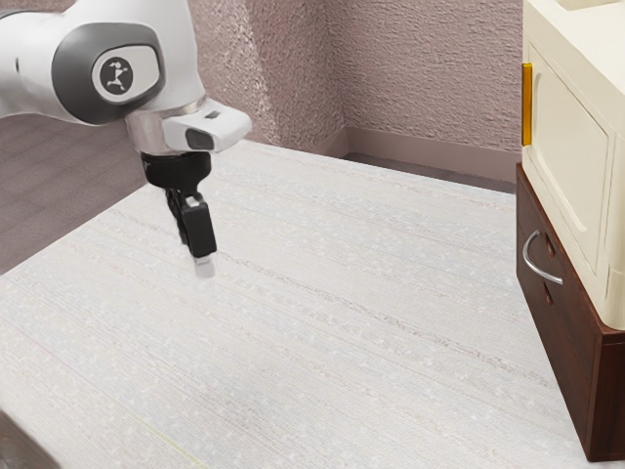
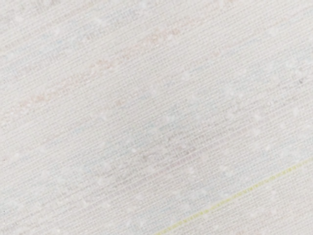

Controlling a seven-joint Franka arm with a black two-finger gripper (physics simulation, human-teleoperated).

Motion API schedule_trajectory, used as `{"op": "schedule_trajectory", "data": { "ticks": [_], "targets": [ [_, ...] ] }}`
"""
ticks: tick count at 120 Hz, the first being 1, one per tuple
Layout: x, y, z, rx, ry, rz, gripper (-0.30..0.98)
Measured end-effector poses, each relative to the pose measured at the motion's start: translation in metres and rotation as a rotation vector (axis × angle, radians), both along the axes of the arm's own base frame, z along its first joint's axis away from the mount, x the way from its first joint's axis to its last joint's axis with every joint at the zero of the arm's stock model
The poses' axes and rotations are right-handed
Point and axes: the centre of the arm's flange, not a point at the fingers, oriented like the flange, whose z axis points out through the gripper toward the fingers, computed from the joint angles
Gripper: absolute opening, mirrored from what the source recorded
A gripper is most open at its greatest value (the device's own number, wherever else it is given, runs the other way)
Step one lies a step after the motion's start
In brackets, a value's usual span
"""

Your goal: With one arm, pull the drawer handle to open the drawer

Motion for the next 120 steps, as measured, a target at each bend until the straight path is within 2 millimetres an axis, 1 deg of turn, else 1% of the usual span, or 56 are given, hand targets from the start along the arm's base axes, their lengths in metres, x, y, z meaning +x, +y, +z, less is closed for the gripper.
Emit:
{"op": "schedule_trajectory", "data": {
  "ticks": [26,35,39,44,56,62,66,74,78,87,100,106,120],
  "targets": [
    [0.008,0.029,0.002,-0.006,-0.065,-0.08,0.69],
    [0.025,0.039,-0.008,-0.014,-0.064,-0.138,0.69],
    [0.031,0.037,-0.01,-0.018,-0.069,-0.185,0.69],
    [0.037,0.022,-0.01,-0.024,-0.077,-0.274,0.69],
    [0.047,-0.046,-0.011,-0.04,-0.087,-0.542,0.69],
    [0.049,-0.07,-0.007,-0.043,-0.098,-0.651,0.69],
    [0.051,-0.079,-0.008,-0.047,-0.1,-0.709,0.68],
    [0.068,-0.091,-0.013,-0.063,-0.108,-0.821,0.69],
    [0.075,-0.101,-0.013,-0.073,-0.118,-0.883,0.68],
    [0.084,-0.125,-0.013,-0.092,-0.139,-1.026,0.67],
    [0.097,-0.155,-0.017,-0.12,-0.171,-1.207,0.66],
    [0.1,-0.164,-0.018,-0.123,-0.187,-1.277,0.66],
    [0.112,-0.186,-0.027,-0.143,-0.234,-1.424,0.63]
  ]
}}
